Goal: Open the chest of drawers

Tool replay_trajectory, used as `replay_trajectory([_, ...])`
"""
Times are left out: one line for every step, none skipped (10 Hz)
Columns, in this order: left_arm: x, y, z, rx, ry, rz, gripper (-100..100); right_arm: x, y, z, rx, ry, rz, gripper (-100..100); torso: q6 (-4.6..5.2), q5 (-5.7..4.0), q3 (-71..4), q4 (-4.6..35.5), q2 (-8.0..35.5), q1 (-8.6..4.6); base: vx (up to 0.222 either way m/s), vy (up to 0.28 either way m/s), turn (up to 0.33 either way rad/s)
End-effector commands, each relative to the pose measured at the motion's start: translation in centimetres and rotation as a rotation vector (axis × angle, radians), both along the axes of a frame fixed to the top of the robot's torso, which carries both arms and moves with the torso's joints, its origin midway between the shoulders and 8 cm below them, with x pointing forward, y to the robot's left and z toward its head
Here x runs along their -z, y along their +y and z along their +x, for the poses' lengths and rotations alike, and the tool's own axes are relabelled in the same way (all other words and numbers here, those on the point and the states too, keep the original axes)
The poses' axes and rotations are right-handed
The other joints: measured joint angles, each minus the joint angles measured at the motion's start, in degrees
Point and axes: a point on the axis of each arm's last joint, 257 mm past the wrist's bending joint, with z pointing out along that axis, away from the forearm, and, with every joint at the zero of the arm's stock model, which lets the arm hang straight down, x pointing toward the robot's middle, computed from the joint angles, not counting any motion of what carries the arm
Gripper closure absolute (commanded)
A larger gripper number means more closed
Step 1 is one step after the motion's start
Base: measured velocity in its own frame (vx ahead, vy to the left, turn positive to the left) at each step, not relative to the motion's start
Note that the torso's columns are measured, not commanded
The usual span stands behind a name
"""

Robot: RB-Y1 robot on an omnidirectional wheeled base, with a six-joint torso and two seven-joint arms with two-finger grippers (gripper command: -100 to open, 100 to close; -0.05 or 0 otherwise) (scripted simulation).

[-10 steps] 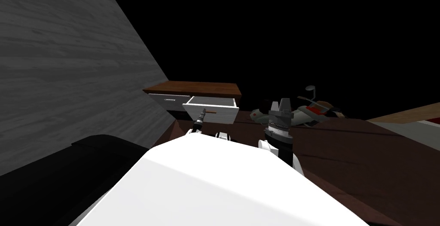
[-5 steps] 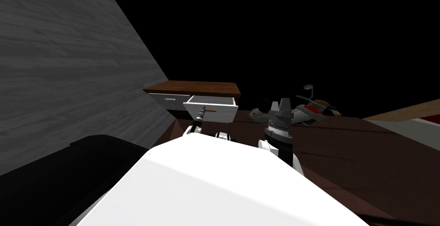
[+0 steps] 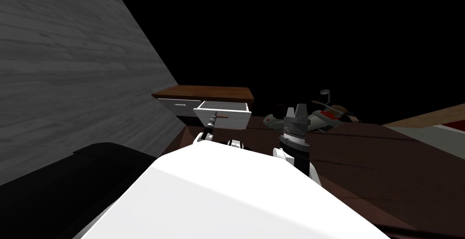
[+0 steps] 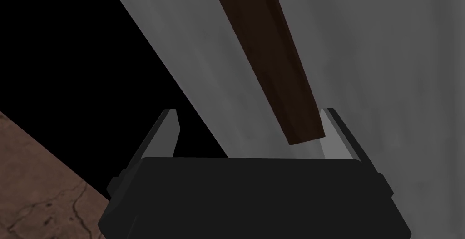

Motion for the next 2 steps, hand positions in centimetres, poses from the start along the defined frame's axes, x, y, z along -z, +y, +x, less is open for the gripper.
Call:
replay_trajectory([0.03,0.01,-0.01,0.0,0.001,0.0,0,0.0,0.0,0.0,0.0,0.0,0.0,0,0.0,0.01,0.0,-0.01,0.0,0.01,0.0,0.0,0.0])
replay_trajectory([0.04,0.01,-0.01,0.0,0.001,0.0,0,0.0,0.0,0.0,0.0,0.0,0.0,0,0.0,0.02,0.0,-0.02,-0.01,0.01,0.0,0.0,0.0])
